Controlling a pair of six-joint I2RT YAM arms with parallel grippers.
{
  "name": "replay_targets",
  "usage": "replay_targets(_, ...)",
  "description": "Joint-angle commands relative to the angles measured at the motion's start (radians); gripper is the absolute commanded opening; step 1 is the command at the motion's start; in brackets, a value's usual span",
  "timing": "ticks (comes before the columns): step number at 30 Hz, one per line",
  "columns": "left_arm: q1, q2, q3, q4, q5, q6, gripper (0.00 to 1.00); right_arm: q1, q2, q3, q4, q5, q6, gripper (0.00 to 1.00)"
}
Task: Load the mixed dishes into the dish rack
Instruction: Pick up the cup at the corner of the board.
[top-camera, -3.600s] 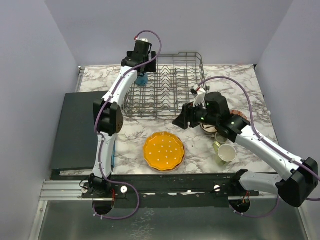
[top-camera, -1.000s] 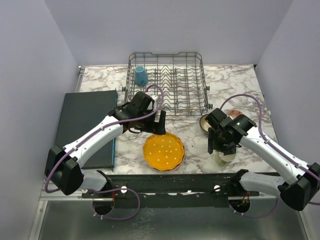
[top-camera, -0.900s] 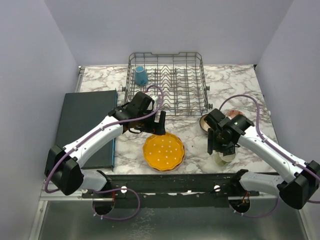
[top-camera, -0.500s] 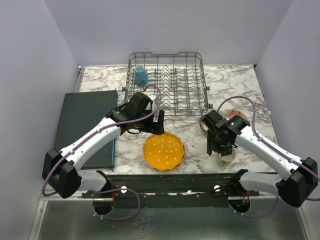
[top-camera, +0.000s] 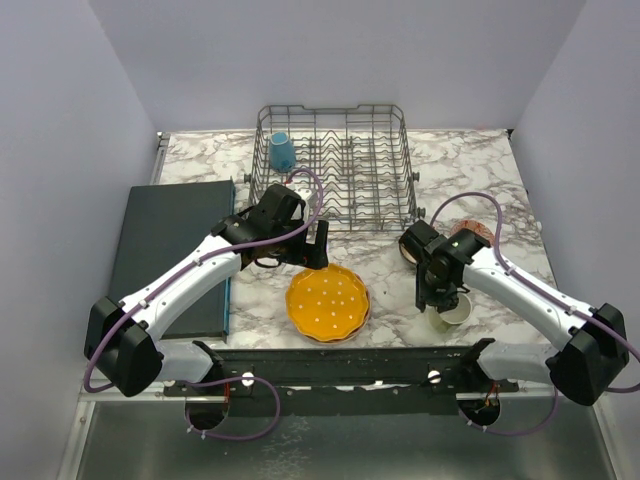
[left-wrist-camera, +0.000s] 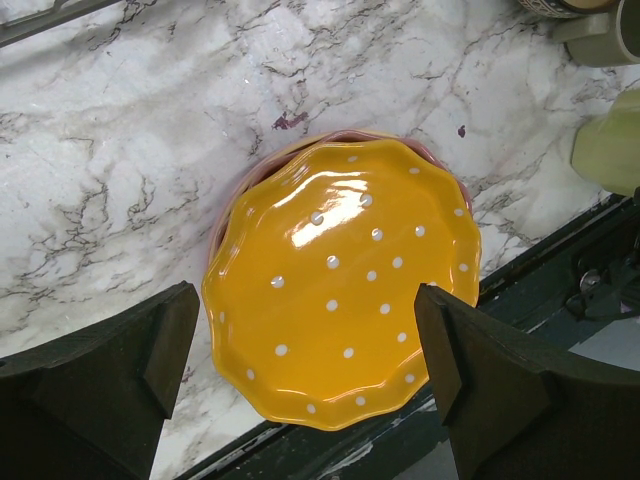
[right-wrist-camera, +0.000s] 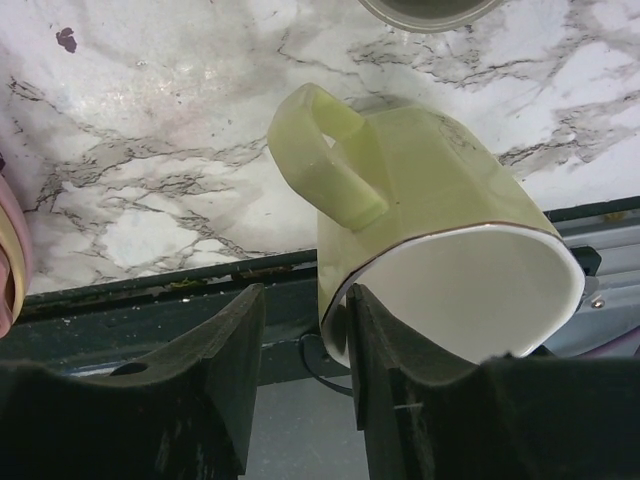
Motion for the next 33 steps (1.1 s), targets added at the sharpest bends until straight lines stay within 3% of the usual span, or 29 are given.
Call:
replay_targets(1,-0.005,-0.010,-0.014,0.014,-0.019,0.017,0.98,0.007,0.020,-0.009,0.014,0.022,0.017,0.41)
replay_targets(10,-0.005,-0.016,-0.015,0.013,-0.030,0.019,0.98,0.007,0.027,-0.015,0.019,0.028,0.018,0.23)
replay_targets(16,-0.004,-0.020,-0.015,0.015,-0.036,0.020,0.98,0.007,0.031,-0.013,0.019,0.026,0.020,0.01)
replay_targets(33,-0.005,-0.025,-0.017,0.014,-0.053,0.021,0.98,0.007,-0.086,0.087,0.043,-0.014,-0.017,0.01)
